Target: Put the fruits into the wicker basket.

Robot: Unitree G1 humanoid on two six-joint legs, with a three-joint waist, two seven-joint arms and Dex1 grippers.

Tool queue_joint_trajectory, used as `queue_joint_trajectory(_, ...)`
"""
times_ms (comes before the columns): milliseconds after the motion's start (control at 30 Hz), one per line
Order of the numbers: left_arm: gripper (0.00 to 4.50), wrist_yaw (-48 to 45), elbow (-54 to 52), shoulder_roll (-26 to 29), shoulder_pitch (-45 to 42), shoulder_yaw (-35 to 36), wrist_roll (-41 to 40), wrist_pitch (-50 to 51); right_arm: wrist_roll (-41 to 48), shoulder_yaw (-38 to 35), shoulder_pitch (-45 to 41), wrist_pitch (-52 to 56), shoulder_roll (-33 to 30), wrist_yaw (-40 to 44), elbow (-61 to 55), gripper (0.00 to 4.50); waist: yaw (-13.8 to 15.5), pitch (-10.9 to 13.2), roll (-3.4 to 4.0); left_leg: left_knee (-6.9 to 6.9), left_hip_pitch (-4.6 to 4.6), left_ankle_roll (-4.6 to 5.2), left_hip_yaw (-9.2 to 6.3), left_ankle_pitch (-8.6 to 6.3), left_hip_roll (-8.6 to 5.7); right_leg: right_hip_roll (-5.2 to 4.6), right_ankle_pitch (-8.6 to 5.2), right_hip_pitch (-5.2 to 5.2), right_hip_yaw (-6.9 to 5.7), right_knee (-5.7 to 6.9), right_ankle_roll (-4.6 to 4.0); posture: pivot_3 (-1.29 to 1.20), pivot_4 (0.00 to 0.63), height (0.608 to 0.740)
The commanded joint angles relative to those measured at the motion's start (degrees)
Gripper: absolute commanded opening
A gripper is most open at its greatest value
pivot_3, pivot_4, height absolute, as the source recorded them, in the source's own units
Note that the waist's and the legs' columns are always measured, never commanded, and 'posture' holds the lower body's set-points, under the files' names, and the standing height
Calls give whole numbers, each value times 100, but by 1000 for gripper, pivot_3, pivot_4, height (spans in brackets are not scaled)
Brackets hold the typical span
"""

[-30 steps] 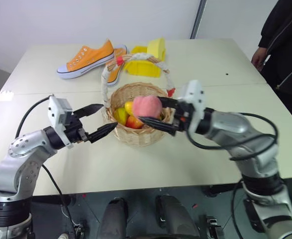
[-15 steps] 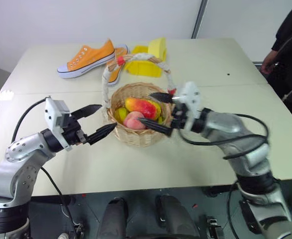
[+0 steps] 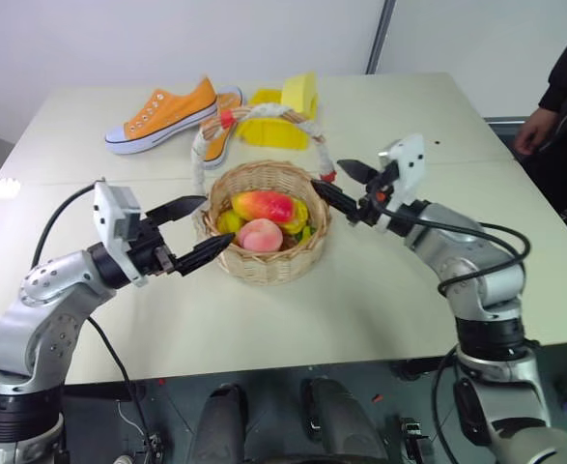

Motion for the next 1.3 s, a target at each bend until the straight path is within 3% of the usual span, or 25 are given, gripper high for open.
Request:
queue_joint_trajectory(33, 4500, -2, -95, -7, -65, 47, -53, -104, 94, -200, -139, -149, 55, -6, -87, 1494, 6, 0, 0, 0, -1, 0, 0, 0, -2, -3, -1, 0, 0, -2, 2, 0, 150, 740)
queue_joint_trajectory(133, 4500, 24, -130, -35, -47, 13, -45, -114, 127, -259, -156, -146, 40, -25, -192, 20, -7, 0, 0, 0, -3, 0, 1, 0, -3, -5, -1, 0, 0, -6, 1, 0, 150, 740)
queue_joint_trajectory(400, 4500, -29, -61, -93, -171, -106, -9, -132, -113, -1296, -58, -521, -774, -300, -290, 20, 15, 1, 2, 0, -2, 0, 1, 0, -3, -4, -4, 1, 0, -7, -7, 0, 150, 740)
queue_joint_trajectory(600, 4500, -151, 180, -195, -432, -360, 85, -224, -949, -2027, 188, -1274, -1614, -797, 762, 20, 34, 1, 1, 1, -2, 0, 3, 0, -7, -5, -9, 3, 2, -12, -16, 0, 150, 740)
queue_joint_trajectory(800, 4500, -239, 363, -328, -686, -580, 207, -321, -1237, -2248, 203, -1783, -1729, -1039, 1676, 20, -61, 5, 10, -5, 8, 2, 9, -1, -5, 3, 1, 2, 15, -4, 0, 0, 150, 740)
queue_joint_trajectory(1033, 4500, -246, 399, -343, -706, -598, 243, -332, -1035, -2481, 658, -1670, -1773, -943, 1321, 3482, -17, 5, 16, -7, 10, 2, 7, -1, -3, 5, 1, 2, 15, 2, 5, 0, 150, 740)
queue_joint_trajectory(1300, 4500, 44, 484, -138, 14, -280, 636, -397, 13, -3376, 2205, -1443, -1758, -24, 231, 3482, -2, 4, 18, -5, 8, 4, 7, -2, -5, 0, -2, 7, 15, -6, 7, 0, 150, 740)
